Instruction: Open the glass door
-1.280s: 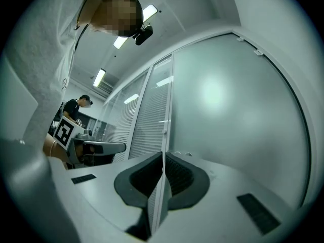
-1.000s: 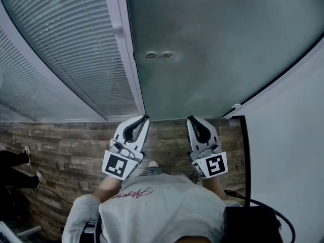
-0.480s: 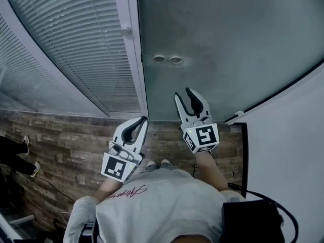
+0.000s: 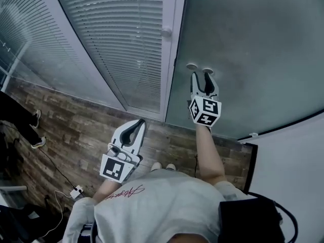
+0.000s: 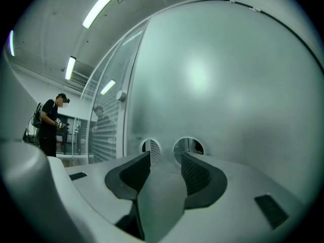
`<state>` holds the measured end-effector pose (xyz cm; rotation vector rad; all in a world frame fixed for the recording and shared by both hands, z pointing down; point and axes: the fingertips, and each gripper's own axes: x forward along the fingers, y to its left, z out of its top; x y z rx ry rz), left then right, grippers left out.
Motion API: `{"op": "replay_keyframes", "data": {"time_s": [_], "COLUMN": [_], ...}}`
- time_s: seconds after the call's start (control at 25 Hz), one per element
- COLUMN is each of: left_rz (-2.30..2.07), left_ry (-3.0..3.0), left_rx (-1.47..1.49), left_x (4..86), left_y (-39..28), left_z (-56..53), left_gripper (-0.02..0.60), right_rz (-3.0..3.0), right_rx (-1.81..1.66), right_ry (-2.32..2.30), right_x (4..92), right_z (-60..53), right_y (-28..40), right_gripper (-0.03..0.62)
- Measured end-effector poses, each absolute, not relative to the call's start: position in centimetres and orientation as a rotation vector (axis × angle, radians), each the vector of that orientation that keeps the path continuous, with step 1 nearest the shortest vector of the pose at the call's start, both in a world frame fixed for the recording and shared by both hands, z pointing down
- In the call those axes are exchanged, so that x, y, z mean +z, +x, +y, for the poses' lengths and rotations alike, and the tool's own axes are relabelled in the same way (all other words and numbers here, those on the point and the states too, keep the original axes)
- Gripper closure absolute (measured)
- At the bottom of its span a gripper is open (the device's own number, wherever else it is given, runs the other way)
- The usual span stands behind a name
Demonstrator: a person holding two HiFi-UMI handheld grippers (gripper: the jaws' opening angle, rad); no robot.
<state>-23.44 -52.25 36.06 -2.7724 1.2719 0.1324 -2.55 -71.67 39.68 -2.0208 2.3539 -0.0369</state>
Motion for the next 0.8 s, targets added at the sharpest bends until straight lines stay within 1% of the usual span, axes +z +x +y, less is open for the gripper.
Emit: {"op": "replay_keyframes", "data": {"time_s": [0.16, 0.52, 0.6, 0.8], "left_rz": [1.333, 1.337, 1.330, 1.312], "left_ry": [-2.746, -2.758, -2.763, -2.759], "left_rx": [0.214, 0.196, 0.183, 0.221], "left_x": [34.8, 35.2, 35.5, 34.8], "left_y": [-24.6, -24.6, -24.8, -25.2], "left_z": [-52.6, -53.0, -52.9, -53.0], "left_gripper": [0.563, 0.563, 0.563, 0.563], "right_rz": [2.320, 2.224, 2.207, 2.198], "right_rx": [-0.006, 0.028, 0.043, 0.056], "right_ry": [-2.054, -2.147, -2.154, -2.164], "right_x": [39.3, 38.6, 38.6, 38.5], "right_z": [-73.1, -75.0, -74.9, -74.5], "right_y": [-2.7, -2.7, -2.5, -2.5], "right_gripper": [0.418, 0.418, 0.450, 0.457]}}
